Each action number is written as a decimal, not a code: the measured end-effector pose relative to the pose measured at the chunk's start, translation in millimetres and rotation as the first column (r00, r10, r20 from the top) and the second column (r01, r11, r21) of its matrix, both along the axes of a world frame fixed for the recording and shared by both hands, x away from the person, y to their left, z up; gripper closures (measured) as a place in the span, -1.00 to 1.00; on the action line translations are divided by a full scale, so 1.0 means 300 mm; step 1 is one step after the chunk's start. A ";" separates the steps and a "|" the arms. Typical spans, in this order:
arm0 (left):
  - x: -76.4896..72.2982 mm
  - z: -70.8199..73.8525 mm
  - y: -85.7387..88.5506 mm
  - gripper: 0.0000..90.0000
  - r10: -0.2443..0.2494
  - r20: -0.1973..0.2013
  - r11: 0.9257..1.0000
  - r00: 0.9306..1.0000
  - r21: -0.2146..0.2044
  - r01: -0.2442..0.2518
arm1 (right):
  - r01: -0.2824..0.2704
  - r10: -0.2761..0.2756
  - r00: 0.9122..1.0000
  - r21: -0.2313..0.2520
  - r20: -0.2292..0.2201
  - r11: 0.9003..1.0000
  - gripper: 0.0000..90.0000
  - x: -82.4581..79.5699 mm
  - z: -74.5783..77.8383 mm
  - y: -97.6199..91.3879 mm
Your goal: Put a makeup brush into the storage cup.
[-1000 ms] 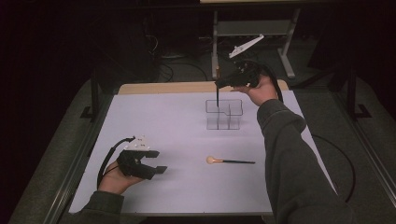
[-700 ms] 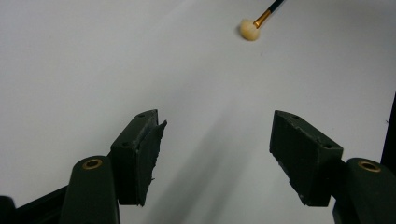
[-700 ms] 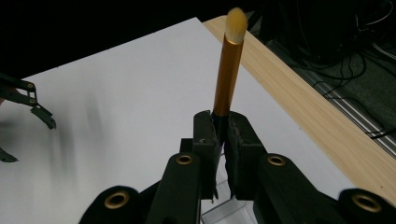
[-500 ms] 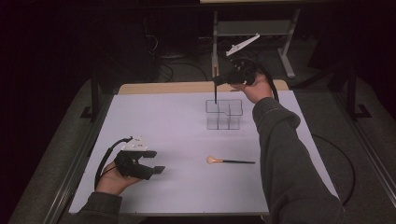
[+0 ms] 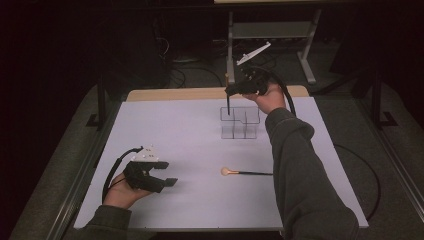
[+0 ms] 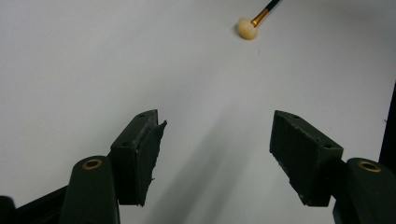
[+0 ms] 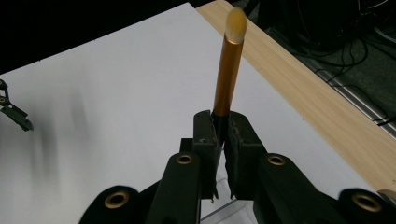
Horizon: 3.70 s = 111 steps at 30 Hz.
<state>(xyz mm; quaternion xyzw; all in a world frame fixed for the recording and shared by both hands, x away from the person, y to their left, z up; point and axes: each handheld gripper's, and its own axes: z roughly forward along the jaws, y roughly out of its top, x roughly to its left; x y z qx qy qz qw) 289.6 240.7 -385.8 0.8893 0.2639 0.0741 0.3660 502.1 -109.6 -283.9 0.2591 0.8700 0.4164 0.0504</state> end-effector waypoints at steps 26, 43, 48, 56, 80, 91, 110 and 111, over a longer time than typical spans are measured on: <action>-0.002 -0.013 0.000 -0.27 0.011 -0.016 1.000 1.000 -0.007 -0.011 | 0.016 -0.016 0.998 -0.006 -0.059 1.000 0.84 -0.011 -0.106 0.004; -0.006 -0.017 -0.003 -0.28 0.014 -0.020 1.000 1.000 0.003 -0.014 | 0.022 -0.025 0.997 -0.028 -0.076 0.999 0.83 -0.028 -0.158 0.003; -0.007 -0.018 -0.005 -0.28 0.011 -0.019 1.000 1.000 0.007 -0.011 | 0.031 -0.034 0.996 -0.035 -0.083 0.999 0.81 -0.030 -0.171 0.000; -0.007 -0.019 -0.002 -0.28 0.011 -0.022 1.000 1.000 0.013 -0.011 | 0.039 -0.042 0.996 -0.037 -0.078 0.999 0.71 -0.032 -0.173 -0.013; -0.008 -0.022 -0.005 -0.28 0.010 -0.013 1.000 1.000 0.017 -0.010 | 0.003 -0.004 0.998 -0.008 -0.055 1.000 0.42 -0.128 -0.148 -0.089; -0.005 -0.025 -0.008 -0.28 0.006 -0.016 1.000 1.000 0.019 -0.005 | 0.001 -0.001 0.999 0.007 -0.048 1.000 0.28 -0.177 -0.148 -0.116; -0.008 -0.025 -0.018 -0.28 0.010 -0.018 1.000 1.000 0.019 -0.010 | -0.024 0.025 0.999 0.015 -0.034 1.000 0.15 -0.258 -0.150 -0.140; -0.007 -0.026 -0.018 -0.28 0.010 -0.016 1.000 1.000 0.017 -0.009 | -0.025 0.026 0.999 0.016 -0.031 1.000 0.14 -0.263 -0.149 -0.142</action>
